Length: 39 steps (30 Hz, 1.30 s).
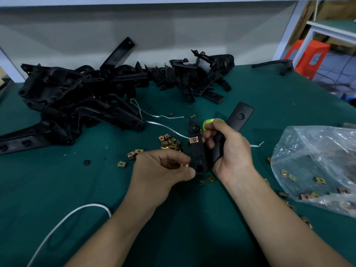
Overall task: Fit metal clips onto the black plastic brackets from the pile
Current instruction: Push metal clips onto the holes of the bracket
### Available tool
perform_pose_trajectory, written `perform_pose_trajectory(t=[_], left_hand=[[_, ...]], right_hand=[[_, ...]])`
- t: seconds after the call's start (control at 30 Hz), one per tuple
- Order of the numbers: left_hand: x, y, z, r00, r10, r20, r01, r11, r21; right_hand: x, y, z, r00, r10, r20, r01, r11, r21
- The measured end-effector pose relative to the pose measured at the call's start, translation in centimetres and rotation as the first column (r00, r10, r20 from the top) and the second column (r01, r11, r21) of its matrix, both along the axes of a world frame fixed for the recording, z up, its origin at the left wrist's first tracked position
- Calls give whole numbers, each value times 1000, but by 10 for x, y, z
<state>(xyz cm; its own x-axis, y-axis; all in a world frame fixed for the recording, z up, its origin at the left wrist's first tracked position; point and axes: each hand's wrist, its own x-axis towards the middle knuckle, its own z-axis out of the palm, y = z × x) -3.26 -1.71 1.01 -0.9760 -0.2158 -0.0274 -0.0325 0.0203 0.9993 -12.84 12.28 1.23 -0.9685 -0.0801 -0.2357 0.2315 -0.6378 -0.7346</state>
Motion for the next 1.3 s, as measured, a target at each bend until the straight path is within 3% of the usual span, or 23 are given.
perform_pose_trajectory(t=[0.27, 0.57, 0.77, 1.07, 1.3], left_hand=[[3, 1, 6, 1000, 7, -24, -5, 997, 82], [0, 4, 2, 999, 11, 40, -24, 937, 348], [2, 8, 1, 998, 7, 62, -28, 938, 346], [0, 8, -3, 995, -68, 76, 22, 874, 485], [0, 9, -7, 996, -46, 76, 5, 884, 468]], right_hand=[[1, 0, -1, 999, 53, -2, -53, 998, -20], [2, 0, 2, 998, 56, 13, -56, 998, -41], [3, -2, 3, 998, 55, 10, -55, 998, -33], [5, 0, 4, 998, 62, 26, -61, 998, -24], [7, 0, 5, 999, 43, -21, -42, 999, 30]])
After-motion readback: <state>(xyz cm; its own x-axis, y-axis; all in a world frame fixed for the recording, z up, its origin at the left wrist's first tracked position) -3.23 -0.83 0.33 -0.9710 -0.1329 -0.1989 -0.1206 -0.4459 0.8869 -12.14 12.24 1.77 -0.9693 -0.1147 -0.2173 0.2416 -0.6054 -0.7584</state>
